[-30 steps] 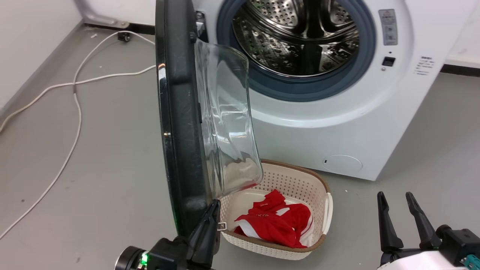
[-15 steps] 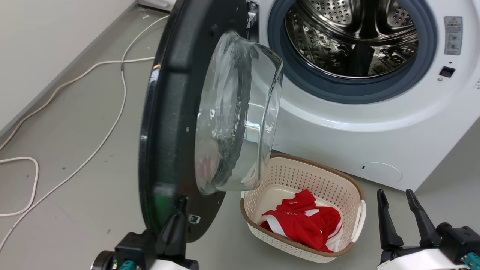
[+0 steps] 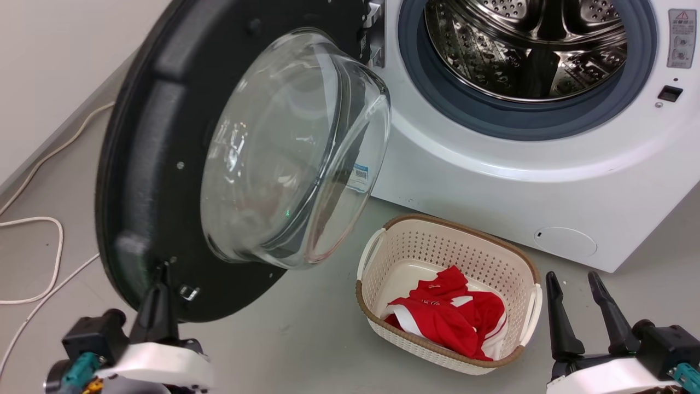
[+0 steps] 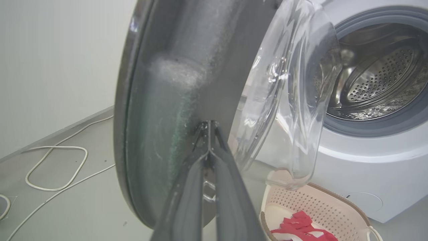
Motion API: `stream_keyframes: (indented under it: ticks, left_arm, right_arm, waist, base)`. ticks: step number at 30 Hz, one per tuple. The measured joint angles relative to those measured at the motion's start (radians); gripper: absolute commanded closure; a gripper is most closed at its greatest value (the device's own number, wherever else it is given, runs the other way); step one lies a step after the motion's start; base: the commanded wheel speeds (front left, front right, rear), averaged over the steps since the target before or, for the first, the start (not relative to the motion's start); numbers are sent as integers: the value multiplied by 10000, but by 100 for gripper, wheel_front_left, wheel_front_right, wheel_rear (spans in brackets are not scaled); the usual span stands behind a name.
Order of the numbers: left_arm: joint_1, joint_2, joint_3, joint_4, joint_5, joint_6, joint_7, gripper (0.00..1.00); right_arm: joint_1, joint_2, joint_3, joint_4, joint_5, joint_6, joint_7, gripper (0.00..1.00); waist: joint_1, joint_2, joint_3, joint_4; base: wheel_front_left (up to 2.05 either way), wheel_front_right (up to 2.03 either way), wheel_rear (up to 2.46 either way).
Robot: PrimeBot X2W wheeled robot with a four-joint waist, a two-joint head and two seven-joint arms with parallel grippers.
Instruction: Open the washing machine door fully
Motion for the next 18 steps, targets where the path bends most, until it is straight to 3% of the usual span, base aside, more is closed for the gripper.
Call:
stream_keyframes:
  ticks: [18]
  left_arm:
    - [-2012,1179,2167,3225,-1407,-792,-775,100]
  right_arm:
    - [-384,2,54,92,-73,0,82,0]
  waist:
    - [0,0,571,-496]
  base:
    - [0,0,0]
